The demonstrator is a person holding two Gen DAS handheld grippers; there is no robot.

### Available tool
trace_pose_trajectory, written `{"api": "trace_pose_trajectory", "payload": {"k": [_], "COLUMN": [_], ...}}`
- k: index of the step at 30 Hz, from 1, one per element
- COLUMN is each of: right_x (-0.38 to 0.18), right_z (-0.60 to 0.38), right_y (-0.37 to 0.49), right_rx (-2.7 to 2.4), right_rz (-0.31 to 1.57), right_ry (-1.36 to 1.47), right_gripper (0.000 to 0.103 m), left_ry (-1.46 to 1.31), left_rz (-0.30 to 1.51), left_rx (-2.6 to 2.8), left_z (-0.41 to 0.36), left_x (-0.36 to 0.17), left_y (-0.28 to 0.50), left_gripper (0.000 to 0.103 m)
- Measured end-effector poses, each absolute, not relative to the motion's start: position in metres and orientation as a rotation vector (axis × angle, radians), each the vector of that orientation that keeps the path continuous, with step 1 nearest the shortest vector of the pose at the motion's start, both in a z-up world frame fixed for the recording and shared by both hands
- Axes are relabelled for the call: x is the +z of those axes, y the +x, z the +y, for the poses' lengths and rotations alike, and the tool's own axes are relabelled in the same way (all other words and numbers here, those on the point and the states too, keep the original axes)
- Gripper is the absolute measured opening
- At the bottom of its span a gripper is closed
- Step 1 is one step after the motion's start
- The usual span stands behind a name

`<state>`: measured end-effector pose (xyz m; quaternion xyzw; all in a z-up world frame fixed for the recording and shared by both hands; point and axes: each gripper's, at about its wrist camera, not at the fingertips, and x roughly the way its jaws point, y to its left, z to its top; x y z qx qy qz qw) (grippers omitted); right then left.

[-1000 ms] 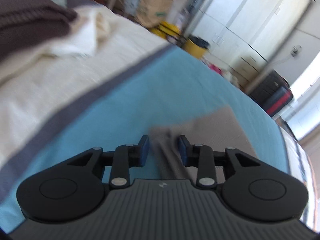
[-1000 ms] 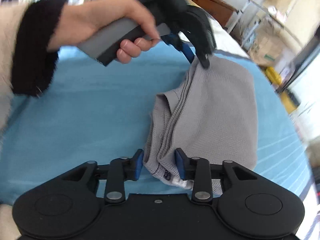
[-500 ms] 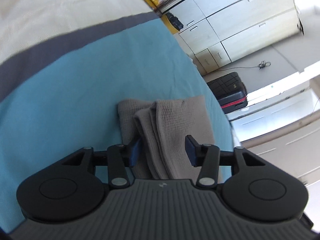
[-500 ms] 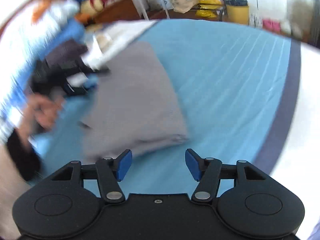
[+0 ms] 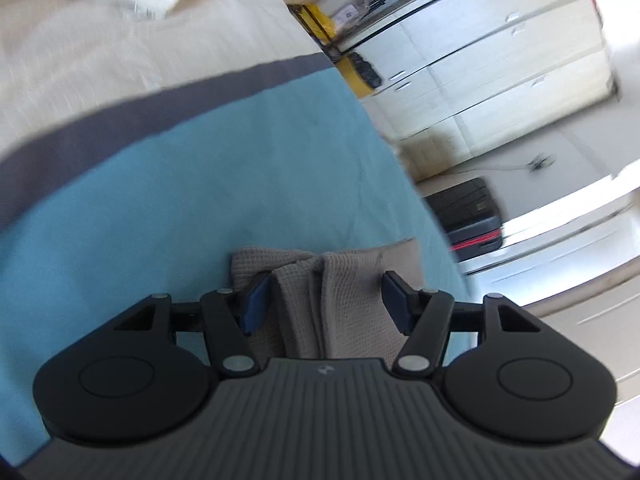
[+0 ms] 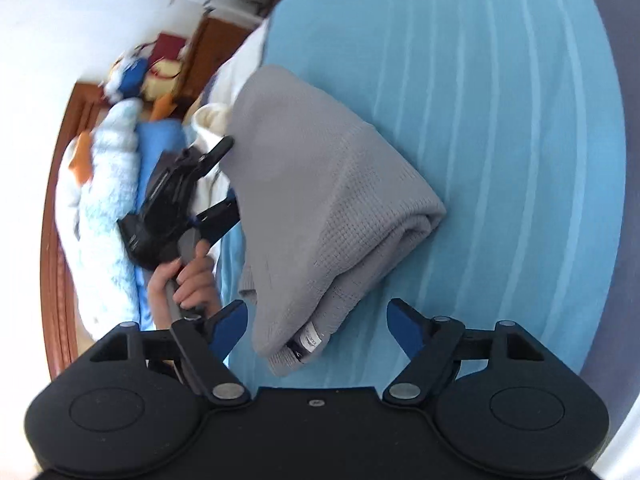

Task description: Fold clothes

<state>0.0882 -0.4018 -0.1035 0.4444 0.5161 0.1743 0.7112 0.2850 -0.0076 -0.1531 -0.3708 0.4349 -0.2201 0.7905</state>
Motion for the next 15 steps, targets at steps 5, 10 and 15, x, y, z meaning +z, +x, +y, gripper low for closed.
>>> {"api": "trace_pose_trajectory", "payload": {"k": [5, 10, 15], "right_x": [-0.113, -0.126, -0.119], "right_z": [-0.383, -0.361, -0.339], "right_y": [0.091, 0.106, 0.128], "right_rx": [0.34, 0.279, 0.239], "right_rz": [1.184, 1.217, 1.184], "right_ry": [1.096, 1.172, 1.032], "right_gripper": [0.082, 0.082, 0.083], "left_ry": [-0.729, -0.661, -0.542], "left_rz": [0.949, 0.96, 0.892], "left_rx": [-0.412, -0.354, -0.381], "left_z": [-0.01, -0.014, -0.047], "left_x": [-0.147, -0.142, -0.141], "left_y": [0.283, 0.283, 0.284], "left_gripper": [0.074, 0.083, 0.045]}}
